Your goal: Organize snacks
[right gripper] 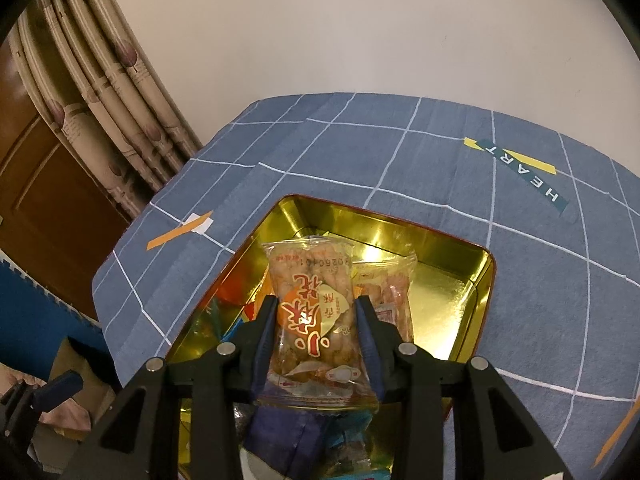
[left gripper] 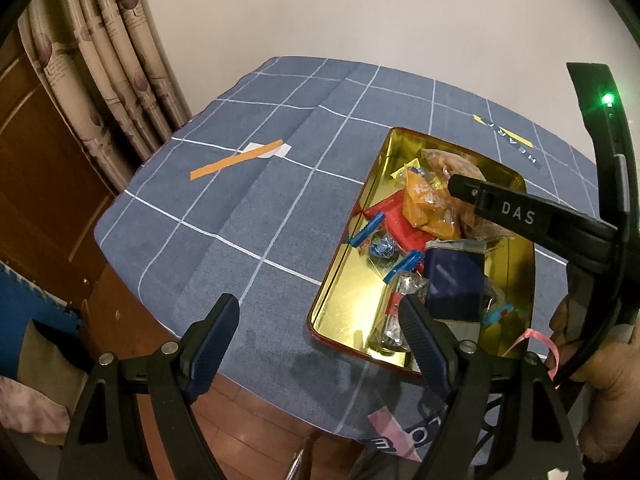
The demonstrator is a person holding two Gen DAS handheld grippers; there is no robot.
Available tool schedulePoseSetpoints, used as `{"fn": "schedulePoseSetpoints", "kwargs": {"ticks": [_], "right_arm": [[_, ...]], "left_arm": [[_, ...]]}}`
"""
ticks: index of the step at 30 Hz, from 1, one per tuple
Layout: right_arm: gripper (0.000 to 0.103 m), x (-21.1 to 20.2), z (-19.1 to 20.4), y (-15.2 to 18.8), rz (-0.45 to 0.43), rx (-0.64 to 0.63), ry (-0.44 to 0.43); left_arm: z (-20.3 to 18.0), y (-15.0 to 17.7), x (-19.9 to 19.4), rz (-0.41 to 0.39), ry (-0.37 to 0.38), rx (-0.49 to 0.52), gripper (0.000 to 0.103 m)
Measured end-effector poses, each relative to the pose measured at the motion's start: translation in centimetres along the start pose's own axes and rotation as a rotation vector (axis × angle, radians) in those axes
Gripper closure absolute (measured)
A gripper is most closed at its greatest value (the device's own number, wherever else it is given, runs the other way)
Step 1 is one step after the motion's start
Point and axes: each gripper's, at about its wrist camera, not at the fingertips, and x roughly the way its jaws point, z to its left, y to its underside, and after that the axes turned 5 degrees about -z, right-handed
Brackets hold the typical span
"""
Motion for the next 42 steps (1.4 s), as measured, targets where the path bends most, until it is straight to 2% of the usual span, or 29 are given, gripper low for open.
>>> {"fn": "schedulePoseSetpoints", "kwargs": {"ticks": [18, 25, 29, 32, 37, 42], "right_arm": [[0.06, -1.3, 0.4, -0.1, -0.039, 0.002, -0.013], [0.06, -3.6, 1.1, 0.4, -0.107, -0.031, -0.023], [0.059, -6.2, 1.7, 1.2, -0.169, -0.085, 0.003], [0.053, -8.5, 1.8, 1.8, -0.215, -0.107, 0.01], [0.052, -12.3, 1.3, 3.0, -0.271, -0.123, 0.015], [0.052, -16.1, 0.5, 4.7, -0.315, -0.124, 0.026]], "left_arm": [[0.0, 0.1, 0.4, 0.01, 0.001, 0.003, 0.024], [-0.2, 0.0, 0.1, -0.006, 0.013, 0.008, 0.024], [-0.3, -0.1, -1.0, -0.056, 0.025, 0.014, 0.024], [-0.6, -0.2, -2.3, -0.11, 0.049, 0.02, 0.024], [-1.3, -0.1, -5.1, -0.208, 0.077, 0.039, 0.024], [-1.3, 0.0, -9.6, -0.357, 0.092, 0.012, 0.022]]}}
